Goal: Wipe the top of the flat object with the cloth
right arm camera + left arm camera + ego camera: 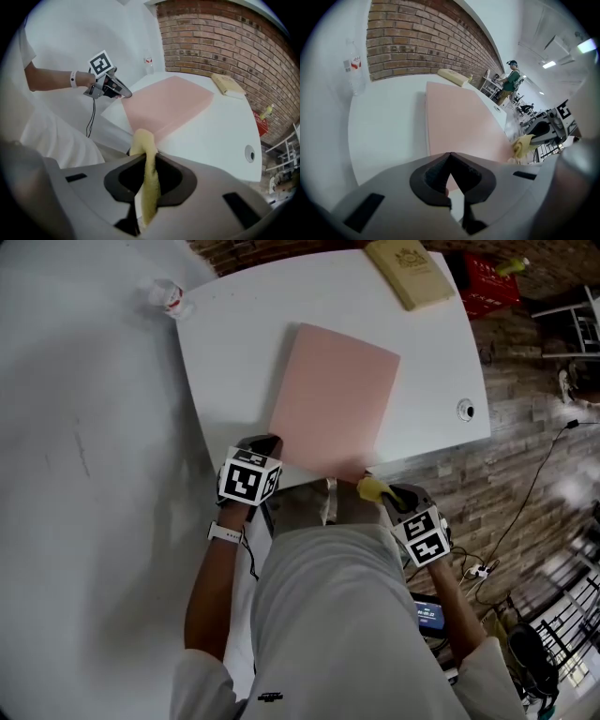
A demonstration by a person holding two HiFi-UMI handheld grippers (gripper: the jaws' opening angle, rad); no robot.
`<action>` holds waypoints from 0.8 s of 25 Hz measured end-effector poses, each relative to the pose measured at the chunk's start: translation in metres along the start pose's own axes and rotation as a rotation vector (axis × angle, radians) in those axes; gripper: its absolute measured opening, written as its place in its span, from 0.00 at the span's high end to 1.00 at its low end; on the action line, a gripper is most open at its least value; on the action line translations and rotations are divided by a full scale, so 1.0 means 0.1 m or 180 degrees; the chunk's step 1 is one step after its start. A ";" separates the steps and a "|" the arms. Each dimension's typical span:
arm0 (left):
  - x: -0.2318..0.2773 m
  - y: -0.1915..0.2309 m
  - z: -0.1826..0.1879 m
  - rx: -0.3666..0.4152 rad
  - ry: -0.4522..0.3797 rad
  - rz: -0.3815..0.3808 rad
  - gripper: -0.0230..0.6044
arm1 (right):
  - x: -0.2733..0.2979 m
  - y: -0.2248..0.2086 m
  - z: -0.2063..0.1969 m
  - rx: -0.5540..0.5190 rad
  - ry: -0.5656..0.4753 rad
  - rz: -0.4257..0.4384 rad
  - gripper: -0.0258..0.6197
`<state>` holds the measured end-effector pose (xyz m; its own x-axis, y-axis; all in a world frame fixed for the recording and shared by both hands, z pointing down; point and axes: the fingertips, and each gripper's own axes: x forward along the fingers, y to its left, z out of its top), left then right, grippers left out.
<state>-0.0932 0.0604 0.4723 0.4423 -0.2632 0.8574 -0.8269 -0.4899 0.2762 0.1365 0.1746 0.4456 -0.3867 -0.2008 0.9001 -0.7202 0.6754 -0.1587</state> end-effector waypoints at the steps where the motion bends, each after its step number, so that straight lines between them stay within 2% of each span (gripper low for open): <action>1: -0.01 0.00 0.00 0.0027 0.0007 0.0024 0.93 | -0.06 -0.02 0.02 0.0016 -0.0038 -0.0013 0.87; 4: -0.06 -0.08 -0.04 0.0184 0.0049 0.0064 0.93 | -0.23 -0.02 0.12 0.0044 -0.0197 -0.0011 0.87; 6: -0.13 -0.21 0.00 0.0200 -0.0044 0.0030 0.93 | -0.35 -0.04 0.23 0.0063 -0.0329 -0.0032 0.87; 13: -0.54 -0.62 0.36 0.0029 -0.0619 -0.0062 0.93 | -0.70 -0.10 0.83 0.0048 -0.0860 -0.0104 0.87; 20: -1.10 -0.82 0.77 0.0011 -0.1176 -0.0052 0.93 | -0.99 -0.20 1.46 -0.0120 -0.1373 -0.0174 0.87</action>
<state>-0.0475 0.0660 0.3216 0.5516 -0.5372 0.6381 -0.8178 -0.4991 0.2867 0.1051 0.0780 0.3005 -0.5595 -0.5097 0.6536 -0.7278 0.6794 -0.0933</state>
